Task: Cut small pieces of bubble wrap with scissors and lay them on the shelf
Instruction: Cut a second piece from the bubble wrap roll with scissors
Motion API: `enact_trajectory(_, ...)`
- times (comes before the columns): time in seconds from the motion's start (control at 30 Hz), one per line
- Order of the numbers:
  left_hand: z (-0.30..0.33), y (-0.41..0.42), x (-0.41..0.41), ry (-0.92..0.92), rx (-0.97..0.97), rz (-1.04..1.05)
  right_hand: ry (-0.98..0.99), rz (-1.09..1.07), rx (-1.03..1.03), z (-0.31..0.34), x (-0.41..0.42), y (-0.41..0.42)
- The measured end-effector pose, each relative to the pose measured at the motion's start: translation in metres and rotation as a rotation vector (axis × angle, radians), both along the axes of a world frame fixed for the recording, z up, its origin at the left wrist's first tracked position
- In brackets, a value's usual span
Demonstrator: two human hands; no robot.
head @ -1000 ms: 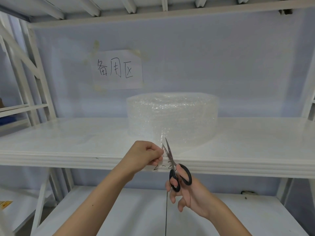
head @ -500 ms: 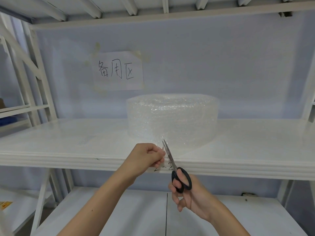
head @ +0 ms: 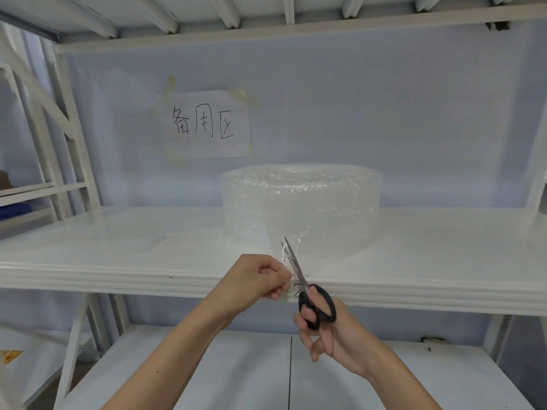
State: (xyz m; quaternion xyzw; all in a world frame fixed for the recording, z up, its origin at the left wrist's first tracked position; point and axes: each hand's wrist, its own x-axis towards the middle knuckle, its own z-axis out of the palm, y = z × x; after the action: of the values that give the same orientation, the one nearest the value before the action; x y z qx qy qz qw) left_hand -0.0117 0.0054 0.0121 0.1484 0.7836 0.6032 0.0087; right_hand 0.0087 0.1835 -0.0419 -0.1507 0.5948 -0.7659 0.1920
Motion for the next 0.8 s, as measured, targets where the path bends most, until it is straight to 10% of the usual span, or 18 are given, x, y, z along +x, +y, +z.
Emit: enact_trajectory(0.8, 0.012, 0.012, -0.003, 0.121, 0.006, 0.082, 0.043, -0.004, 0.039, 0.002, 0.002, 0.002)
